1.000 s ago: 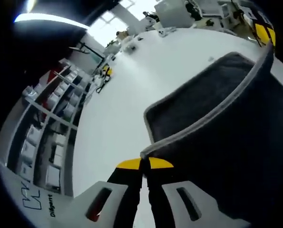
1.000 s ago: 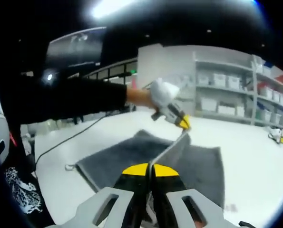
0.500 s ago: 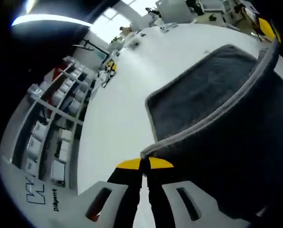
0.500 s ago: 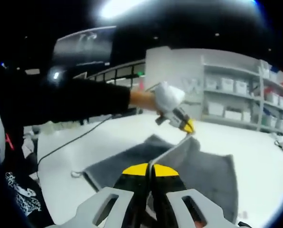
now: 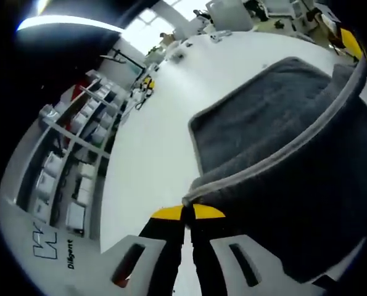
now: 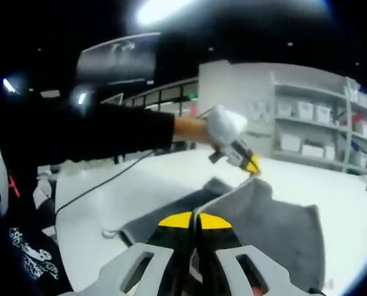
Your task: Open the folded towel by lifting each exposed corner and separating the folded layers until the towel lies flat within the target outline without major curled edges
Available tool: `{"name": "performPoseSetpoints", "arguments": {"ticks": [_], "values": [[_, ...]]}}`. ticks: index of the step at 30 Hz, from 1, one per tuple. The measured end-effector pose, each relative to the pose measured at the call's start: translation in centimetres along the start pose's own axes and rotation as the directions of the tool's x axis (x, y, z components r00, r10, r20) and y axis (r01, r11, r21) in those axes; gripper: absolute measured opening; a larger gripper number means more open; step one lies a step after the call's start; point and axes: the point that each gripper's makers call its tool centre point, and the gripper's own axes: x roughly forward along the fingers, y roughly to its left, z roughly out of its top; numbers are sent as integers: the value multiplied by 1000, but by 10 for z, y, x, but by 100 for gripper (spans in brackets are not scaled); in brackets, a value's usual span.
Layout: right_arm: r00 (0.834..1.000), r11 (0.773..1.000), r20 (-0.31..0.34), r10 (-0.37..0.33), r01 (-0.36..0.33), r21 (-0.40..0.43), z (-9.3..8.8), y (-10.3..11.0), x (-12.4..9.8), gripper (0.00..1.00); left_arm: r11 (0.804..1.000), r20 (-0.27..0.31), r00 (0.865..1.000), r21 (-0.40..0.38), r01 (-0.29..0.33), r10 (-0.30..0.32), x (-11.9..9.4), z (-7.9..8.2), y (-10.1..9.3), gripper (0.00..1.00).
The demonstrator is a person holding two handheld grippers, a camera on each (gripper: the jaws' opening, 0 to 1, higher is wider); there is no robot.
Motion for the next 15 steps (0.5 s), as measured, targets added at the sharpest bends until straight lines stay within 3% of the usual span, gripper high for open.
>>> {"name": "performPoseSetpoints", "arguments": {"ticks": [10, 15], "values": [[999, 999, -2, 35, -35, -13, 1, 18, 17, 0, 1000, -36, 999, 4, -24, 25, -18, -17, -2, 2], [999, 999, -6, 41, -41, -29, 2, 25, 24, 0, 999, -50, 998, -8, -47, 46, -31, -34, 1, 2]]}}
